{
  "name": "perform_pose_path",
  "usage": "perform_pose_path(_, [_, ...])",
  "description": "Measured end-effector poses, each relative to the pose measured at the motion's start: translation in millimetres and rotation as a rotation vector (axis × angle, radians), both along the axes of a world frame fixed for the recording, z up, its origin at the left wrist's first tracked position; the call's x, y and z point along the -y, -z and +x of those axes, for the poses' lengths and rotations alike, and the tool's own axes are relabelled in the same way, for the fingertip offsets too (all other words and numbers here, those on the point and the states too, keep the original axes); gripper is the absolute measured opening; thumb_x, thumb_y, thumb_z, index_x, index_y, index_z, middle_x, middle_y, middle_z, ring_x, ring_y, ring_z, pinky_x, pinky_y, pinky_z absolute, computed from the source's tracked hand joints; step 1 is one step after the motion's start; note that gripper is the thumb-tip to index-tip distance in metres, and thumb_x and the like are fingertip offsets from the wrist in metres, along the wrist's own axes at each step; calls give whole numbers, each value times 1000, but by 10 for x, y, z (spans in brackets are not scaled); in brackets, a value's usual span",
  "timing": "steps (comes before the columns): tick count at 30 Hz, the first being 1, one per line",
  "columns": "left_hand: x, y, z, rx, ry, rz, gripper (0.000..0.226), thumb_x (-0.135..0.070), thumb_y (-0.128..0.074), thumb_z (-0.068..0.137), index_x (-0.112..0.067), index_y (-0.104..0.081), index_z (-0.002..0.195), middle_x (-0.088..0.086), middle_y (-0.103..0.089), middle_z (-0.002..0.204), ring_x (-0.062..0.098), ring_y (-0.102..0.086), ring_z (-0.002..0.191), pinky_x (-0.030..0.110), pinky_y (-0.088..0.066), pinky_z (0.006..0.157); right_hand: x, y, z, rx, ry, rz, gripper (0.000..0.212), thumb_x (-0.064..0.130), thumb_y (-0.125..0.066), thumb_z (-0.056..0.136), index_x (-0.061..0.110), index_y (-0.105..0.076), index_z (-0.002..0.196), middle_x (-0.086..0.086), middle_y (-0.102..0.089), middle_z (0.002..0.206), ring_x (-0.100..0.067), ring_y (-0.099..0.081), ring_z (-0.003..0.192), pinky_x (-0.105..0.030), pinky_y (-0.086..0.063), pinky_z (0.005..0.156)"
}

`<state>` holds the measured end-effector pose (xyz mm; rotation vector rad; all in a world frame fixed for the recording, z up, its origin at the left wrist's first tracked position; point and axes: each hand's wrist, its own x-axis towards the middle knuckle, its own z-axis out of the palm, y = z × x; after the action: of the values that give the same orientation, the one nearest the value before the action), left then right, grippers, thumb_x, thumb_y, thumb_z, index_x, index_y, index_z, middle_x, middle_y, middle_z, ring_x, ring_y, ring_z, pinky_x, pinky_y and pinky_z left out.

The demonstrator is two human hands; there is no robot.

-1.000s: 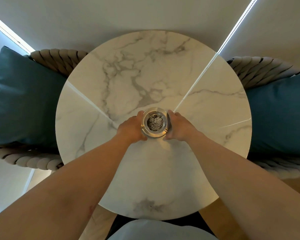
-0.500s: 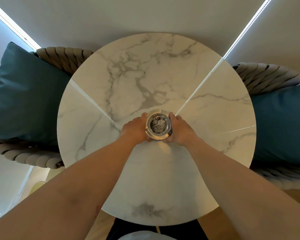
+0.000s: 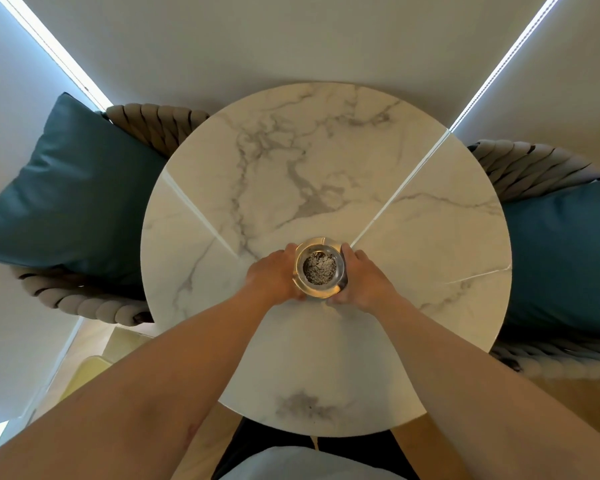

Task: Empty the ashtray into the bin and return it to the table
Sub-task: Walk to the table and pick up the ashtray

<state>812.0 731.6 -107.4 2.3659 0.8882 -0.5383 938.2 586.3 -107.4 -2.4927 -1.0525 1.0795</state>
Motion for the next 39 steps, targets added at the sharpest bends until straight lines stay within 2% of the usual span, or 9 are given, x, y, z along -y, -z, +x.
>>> perform_pose_path(4, [89, -84, -211, 47, 21, 25, 81, -44, -85, 58, -20, -44, 124, 0, -63, 112, 24, -61, 100, 36, -47, 75, 88, -86, -179, 14, -10, 13, 116, 28, -92, 62, 15, -20, 151, -11, -48, 129, -31, -54, 118, -46, -52, 92])
perform_pose_path(9, [194, -163, -482, 90, 56, 18, 83, -43, -85, 59, -19, -46, 128, 2, -61, 118, 26, -57, 107, 39, -48, 86, 239, -159, -436, 23, -22, 26, 121, 29, -92, 61, 13, -15, 153, -12, -50, 128, -31, -54, 117, -45, -52, 89])
perform_pose_path(14, [267, -161, -784, 155, 54, -60, 85, -43, -86, 57, -21, -46, 129, 2, -60, 120, 25, -56, 108, 41, -48, 90, 373, -161, -701, 21, -13, 49, 104, 32, -94, 59, 14, -33, 140, -10, -54, 121, -30, -54, 112, -45, -52, 89])
perform_pose_path(19, [292, -107, -1046, 198, 40, -102, 91, -44, -87, 56, -23, -44, 133, 0, -58, 127, 24, -53, 116, 41, -45, 94, 423, -131, -920, 17, 4, 61, 100, 31, -94, 59, 16, -36, 139, -9, -53, 119, -29, -53, 111, -44, -51, 89])
perform_pose_path(23, [285, -66, -1190, 229, 44, -128, 90, -41, -88, 56, -23, -45, 132, 0, -57, 128, 24, -52, 117, 41, -43, 95, 460, -89, -1094, 10, 31, 61, 109, 30, -94, 58, 16, -30, 146, -9, -51, 122, -29, -52, 113, -42, -50, 90])
perform_pose_path(29, [303, -30, -1373, 292, 50, -182, 91, -39, -90, 55, -25, -47, 133, -2, -58, 129, 21, -53, 116, 42, -45, 97, 518, -56, -1287, 25, 58, 77, 110, 35, -94, 57, 16, -31, 146, -9, -53, 120, -28, -53, 111, -43, -50, 89])
perform_pose_path(35, [395, -42, -1512, 289, 63, -160, 93, -42, -91, 54, -25, -46, 134, -2, -58, 129, 20, -54, 115, 42, -46, 95, 619, -62, -1408, 10, 51, 87, 109, 33, -94, 57, 17, -32, 145, -9, -53, 119, -27, -54, 110, -42, -51, 88])
perform_pose_path(39, [546, -43, -1613, 290, 57, -152, 92, -42, -90, 54, -26, -46, 133, -3, -58, 128, 19, -54, 115, 41, -45, 96, 763, -66, -1501, -1, 43, 109, 111, 40, -93, 58, 19, -29, 147, -7, -53, 120, -25, -53, 111, -43, -51, 91])
